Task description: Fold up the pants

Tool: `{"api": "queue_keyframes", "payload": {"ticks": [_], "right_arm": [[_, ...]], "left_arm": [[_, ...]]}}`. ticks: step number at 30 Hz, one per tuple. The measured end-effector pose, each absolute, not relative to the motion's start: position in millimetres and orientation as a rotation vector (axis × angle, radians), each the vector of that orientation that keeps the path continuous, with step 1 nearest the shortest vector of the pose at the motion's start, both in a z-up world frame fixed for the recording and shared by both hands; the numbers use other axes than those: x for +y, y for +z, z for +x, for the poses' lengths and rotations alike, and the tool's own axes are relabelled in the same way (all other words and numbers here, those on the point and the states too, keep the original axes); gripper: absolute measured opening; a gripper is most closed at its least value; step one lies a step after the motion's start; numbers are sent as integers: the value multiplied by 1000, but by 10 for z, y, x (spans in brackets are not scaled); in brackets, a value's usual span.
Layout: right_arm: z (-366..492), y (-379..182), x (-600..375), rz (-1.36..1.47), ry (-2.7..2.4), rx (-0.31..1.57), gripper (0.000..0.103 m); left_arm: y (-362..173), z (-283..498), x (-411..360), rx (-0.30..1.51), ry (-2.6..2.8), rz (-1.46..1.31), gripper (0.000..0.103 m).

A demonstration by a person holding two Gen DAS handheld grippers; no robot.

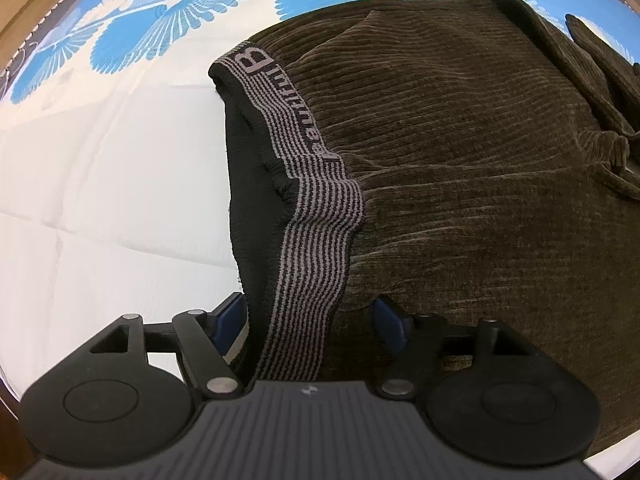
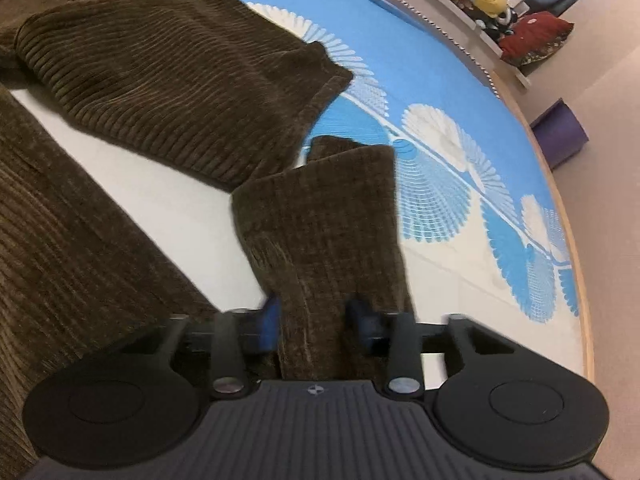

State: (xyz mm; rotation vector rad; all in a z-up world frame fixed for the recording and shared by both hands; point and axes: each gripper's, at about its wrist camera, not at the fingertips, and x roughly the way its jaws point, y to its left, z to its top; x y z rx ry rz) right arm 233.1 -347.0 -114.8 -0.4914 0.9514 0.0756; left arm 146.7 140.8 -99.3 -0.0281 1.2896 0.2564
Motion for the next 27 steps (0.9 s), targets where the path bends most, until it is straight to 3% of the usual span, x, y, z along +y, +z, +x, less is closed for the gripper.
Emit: {"api": "queue_keyframes", "payload": {"ticks": [2, 3, 10, 19, 25, 27], "right_arm": [[2257, -1006, -3590, -430, 74, 910, 16], [2236, -928, -3671, -397, 62, 889, 7], [1833, -398, -5038, 181, -296, 745, 7], [632, -1292, -6549, 949, -841, 1039, 7], [527, -1362, -6663, 990, -713, 996, 8], [573, -1309, -6642, 944, -674, 973, 7]], "left_arm": [[-988, 1458, 1394, 1287, 259, -22, 75], [-989, 1458, 1393, 1286, 260, -19, 75], [-967, 1420, 1308, 1275, 268, 12, 74], [-967, 1413, 1305, 1277, 268, 8, 74], [-972, 1421, 1312, 1279, 284, -5, 74], [-965, 1406, 1325, 1277, 282, -21, 68]]}}
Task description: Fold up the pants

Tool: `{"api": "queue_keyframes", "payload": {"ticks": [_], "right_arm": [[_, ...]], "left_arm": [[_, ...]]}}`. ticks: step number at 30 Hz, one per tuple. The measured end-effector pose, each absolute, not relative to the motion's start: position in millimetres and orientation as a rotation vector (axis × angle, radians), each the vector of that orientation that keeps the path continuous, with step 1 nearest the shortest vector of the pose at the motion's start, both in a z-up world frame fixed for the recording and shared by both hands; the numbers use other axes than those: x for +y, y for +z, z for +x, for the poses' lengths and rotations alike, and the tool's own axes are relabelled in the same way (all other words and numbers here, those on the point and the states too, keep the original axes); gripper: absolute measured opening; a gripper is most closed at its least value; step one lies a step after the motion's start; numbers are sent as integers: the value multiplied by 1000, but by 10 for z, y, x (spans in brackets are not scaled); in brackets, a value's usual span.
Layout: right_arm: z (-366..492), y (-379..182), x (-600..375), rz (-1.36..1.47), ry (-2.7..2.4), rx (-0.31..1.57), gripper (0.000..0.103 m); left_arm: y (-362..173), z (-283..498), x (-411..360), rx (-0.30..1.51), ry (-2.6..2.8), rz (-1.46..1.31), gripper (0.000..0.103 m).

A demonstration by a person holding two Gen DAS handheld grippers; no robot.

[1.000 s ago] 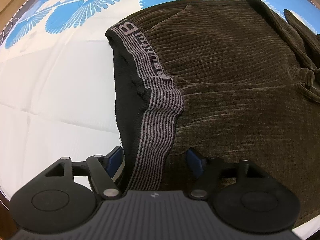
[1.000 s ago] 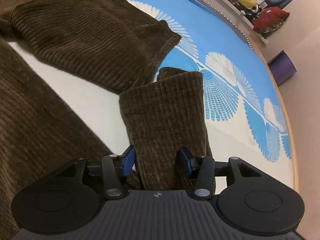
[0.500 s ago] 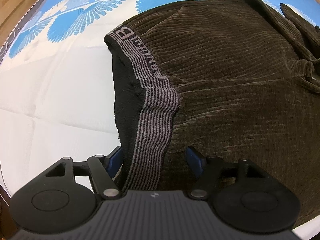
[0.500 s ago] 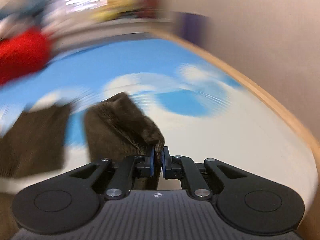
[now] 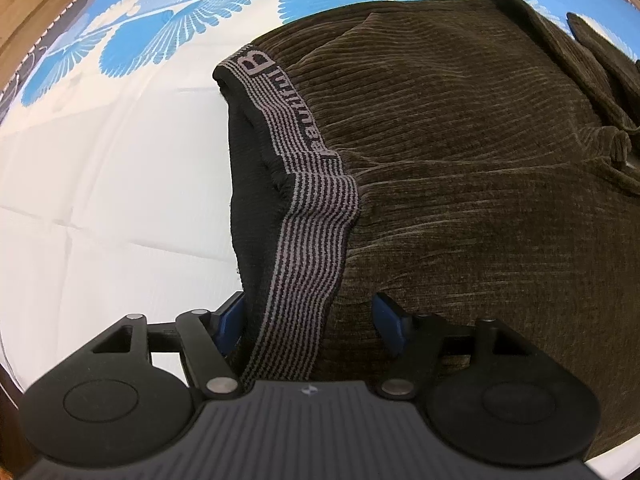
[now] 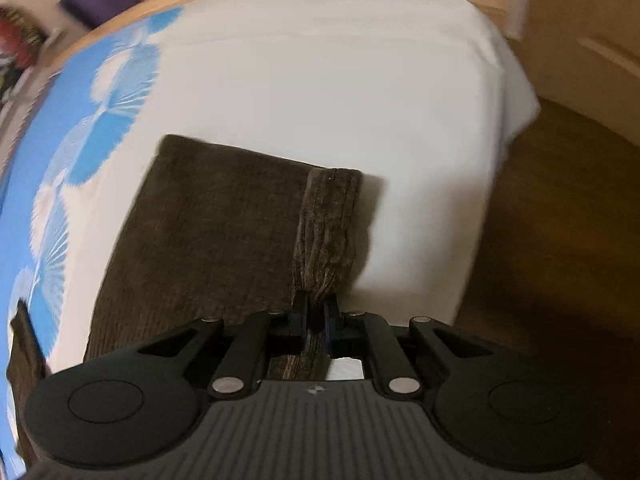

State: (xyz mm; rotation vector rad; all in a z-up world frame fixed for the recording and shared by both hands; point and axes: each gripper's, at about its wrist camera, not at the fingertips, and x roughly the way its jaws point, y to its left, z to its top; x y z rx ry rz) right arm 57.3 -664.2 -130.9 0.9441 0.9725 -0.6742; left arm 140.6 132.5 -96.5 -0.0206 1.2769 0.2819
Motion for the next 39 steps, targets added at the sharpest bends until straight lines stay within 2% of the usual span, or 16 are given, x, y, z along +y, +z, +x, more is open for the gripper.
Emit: {"api": "queue_keyframes", "payload": {"ticks": [2, 6, 8, 10, 11, 15, 24, 27, 32, 36, 39], "right_arm": [[653, -1228, -6596, 902, -658, 932, 6], [743, -1189, -6536, 820, -715, 992, 7], [823, -1234, -6516, 794, -725, 1039, 16], [805, -1183, -6481, 775, -704, 1042, 37], [811, -1135, -6444, 748, -701, 1033, 40], [885, -935, -6251, 581, -732, 1009, 48], [988, -370, -5815, 381, -817, 810, 48], [977, -141, -5608, 367, -739, 728, 48], [973, 139, -5172, 370, -463, 650, 53], [984, 242, -4826, 356, -289, 644, 54], [1024, 260, -4577, 342, -186, 674, 54]], "left_arm": [[-951, 1388, 1324, 1268, 286, -3, 51], [-928, 1337, 1276, 1250, 253, 71, 40], [-918, 1304, 1240, 1239, 241, 111, 32], [-887, 1270, 1241, 1224, 237, 123, 27], [-869, 1257, 1257, 1219, 230, 115, 26], [-825, 1192, 1303, 1202, 183, 124, 24], [-714, 1106, 1396, 1179, 139, 96, 22], [-711, 1132, 1387, 1188, 128, 106, 24], [-587, 1121, 1375, 1100, 166, 153, 42], [-370, 1105, 1365, 974, 126, 69, 42], [-394, 1175, 1307, 1002, 38, 0, 42]]}}
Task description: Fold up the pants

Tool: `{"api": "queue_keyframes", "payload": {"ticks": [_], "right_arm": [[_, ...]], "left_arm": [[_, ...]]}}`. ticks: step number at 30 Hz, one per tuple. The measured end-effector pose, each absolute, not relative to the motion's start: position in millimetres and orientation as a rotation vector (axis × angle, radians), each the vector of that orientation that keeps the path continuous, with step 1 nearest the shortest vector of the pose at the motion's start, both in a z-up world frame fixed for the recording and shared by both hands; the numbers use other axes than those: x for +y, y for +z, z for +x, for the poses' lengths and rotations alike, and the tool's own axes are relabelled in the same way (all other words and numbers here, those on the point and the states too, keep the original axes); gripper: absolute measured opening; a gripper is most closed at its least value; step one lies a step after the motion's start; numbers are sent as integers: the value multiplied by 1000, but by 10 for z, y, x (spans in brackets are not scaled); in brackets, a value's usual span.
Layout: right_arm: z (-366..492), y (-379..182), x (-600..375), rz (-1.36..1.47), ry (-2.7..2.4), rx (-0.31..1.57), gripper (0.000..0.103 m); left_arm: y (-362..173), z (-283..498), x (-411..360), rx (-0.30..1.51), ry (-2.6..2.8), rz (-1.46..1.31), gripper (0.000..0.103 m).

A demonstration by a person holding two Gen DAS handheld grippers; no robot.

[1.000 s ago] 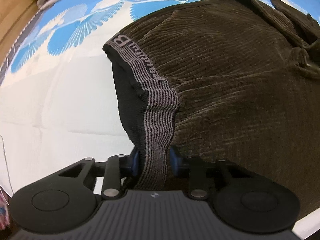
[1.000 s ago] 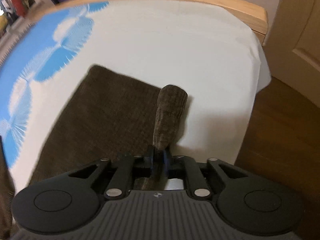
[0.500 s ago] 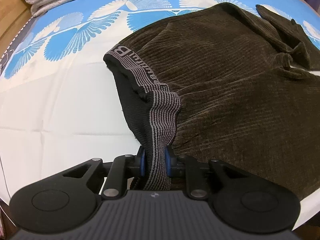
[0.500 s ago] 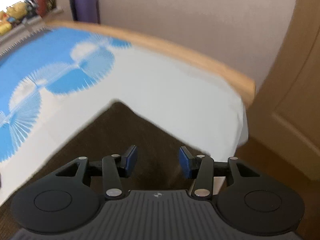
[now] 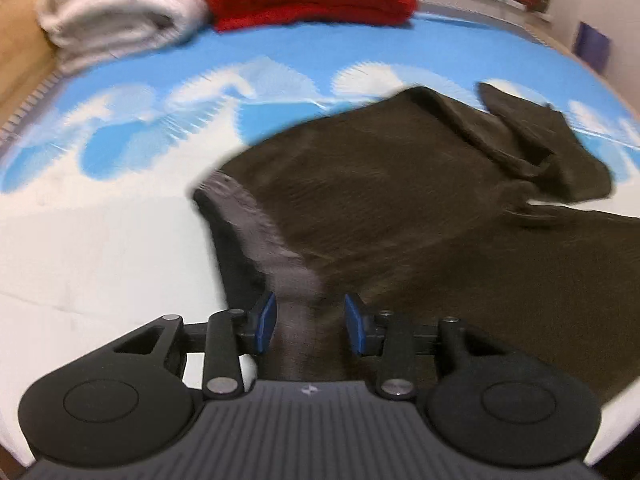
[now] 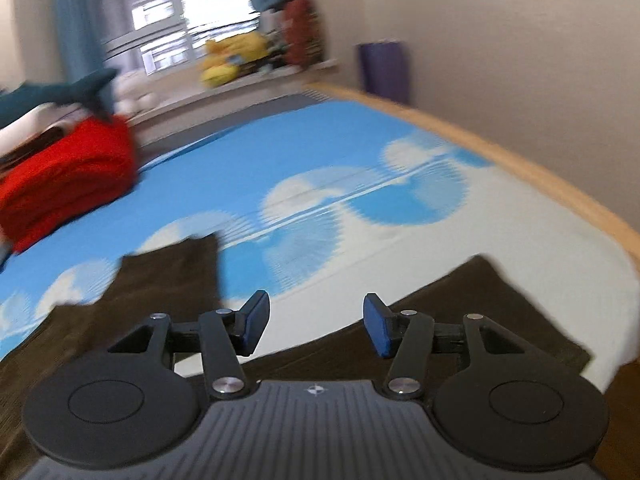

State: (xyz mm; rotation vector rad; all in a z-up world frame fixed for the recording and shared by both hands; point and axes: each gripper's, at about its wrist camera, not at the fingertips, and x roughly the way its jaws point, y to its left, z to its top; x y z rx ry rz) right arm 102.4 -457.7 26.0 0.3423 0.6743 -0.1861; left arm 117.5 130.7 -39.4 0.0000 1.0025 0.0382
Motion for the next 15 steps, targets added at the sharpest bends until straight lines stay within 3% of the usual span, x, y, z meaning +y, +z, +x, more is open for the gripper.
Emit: {"api": "queue_keyframes", "payload": {"ticks": [4, 8, 15], "right_arm": [[1127, 265, -4280, 269, -122, 679, 54], [1176, 240, -4163, 254, -95, 693, 54], [1364, 145, -4094, 263, -59, 683, 53]], "left_arm": [[-862, 1318, 1158, 1271, 48, 121, 44], [-771, 1376, 998, 1204, 47, 179, 50], [-595, 1483, 889, 1105, 92, 129, 50]]}}
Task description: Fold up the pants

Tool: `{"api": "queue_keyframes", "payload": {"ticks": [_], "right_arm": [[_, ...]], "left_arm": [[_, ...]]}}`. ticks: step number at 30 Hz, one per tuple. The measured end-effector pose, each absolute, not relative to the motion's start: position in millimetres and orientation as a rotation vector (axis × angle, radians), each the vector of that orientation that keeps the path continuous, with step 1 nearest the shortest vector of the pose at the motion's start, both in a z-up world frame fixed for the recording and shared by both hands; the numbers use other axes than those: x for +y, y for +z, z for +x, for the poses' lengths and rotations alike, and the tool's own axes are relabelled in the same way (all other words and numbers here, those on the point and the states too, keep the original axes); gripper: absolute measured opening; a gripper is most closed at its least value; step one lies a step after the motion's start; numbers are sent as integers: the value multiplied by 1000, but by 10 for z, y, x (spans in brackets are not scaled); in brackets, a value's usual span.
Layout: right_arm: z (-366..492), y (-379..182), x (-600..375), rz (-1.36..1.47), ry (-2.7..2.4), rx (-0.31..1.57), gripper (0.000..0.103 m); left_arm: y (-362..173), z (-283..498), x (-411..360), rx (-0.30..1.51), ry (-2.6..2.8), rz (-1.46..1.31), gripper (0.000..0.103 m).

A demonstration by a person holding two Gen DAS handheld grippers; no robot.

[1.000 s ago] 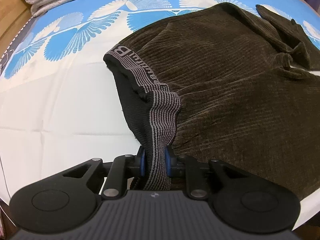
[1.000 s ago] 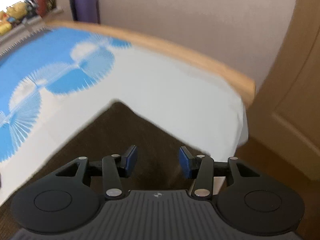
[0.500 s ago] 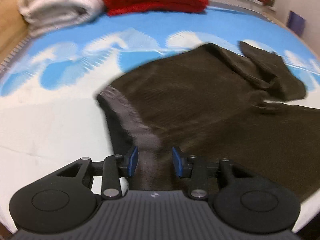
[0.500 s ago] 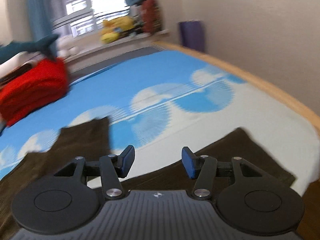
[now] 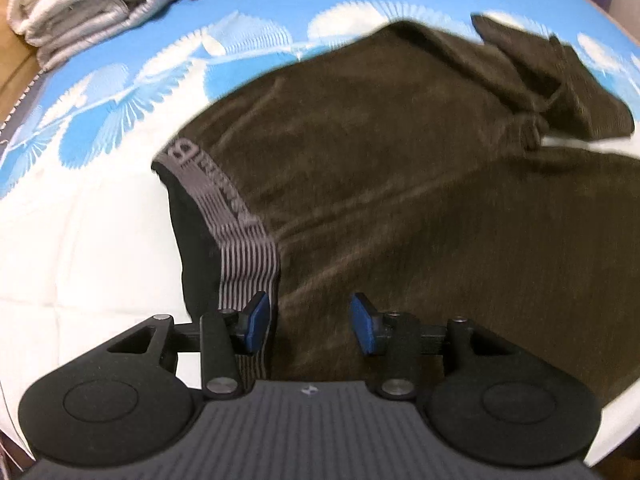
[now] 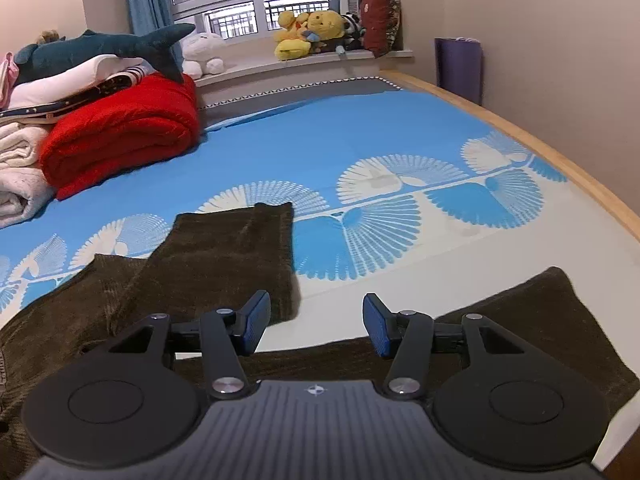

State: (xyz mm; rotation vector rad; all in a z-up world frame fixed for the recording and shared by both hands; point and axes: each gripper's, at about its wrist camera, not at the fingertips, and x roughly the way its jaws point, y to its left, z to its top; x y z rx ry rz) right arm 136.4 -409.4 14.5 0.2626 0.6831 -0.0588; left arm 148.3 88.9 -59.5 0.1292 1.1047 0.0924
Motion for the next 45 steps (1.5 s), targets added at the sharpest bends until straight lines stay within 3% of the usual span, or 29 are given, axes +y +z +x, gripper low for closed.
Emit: {"api": "queue_keyframes", "payload": {"ticks": [2, 3, 7, 12, 16, 19, 21, 23, 24, 25, 27, 31, 36, 40, 45], "right_arm": [[1412, 92, -4077, 268, -51, 683, 52], [1433, 67, -4072, 273, -45, 681, 47], [1577, 34, -4053, 300, -20, 687, 29], [1723, 56, -3951, 309, 17, 676, 28], [1787, 85, -3857, 296, 42, 669, 32], [1826, 83, -3816, 317, 47, 679, 32], [1820, 92, -3805, 331, 47, 676, 32], [1809, 80, -3804, 344, 44, 678, 32], [1804, 66, -3809, 350, 36, 674, 28], [1811, 50, -3818, 355, 25, 674, 16], [1864, 3, -3853, 366, 26, 682, 2], [2121, -184, -3935, 374, 22, 688, 2], [2725, -624, -4059, 517, 90, 794, 8], [3235, -872, -4100, 534, 45, 802, 44], [3725, -1238, -4190, 574, -19, 876, 45]], "left_arm": [[-552, 1498, 823, 1065, 101, 112, 50], [-515, 1513, 787, 1043, 108, 106, 51], [-371, 1582, 629, 967, 127, 101, 67], [-80, 1580, 299, 832, 110, 150, 69], [275, 1910, 295, 938, 102, -99, 74], [524, 2301, 154, 910, 89, -101, 72], [578, 2450, 81, 801, 50, -130, 60], [434, 2568, 48, 793, 12, -174, 20], [291, 2627, 21, 836, -5, -184, 15], [143, 2705, -32, 900, -3, -178, 13], [-77, 2838, -178, 973, -21, -147, 13], [-303, 3031, -367, 1051, -85, -152, 15], [-514, 3181, -389, 1136, -112, -157, 35], [-653, 3265, -496, 1181, -147, -143, 50], [-809, 3320, -580, 1211, -156, -97, 55]]}}
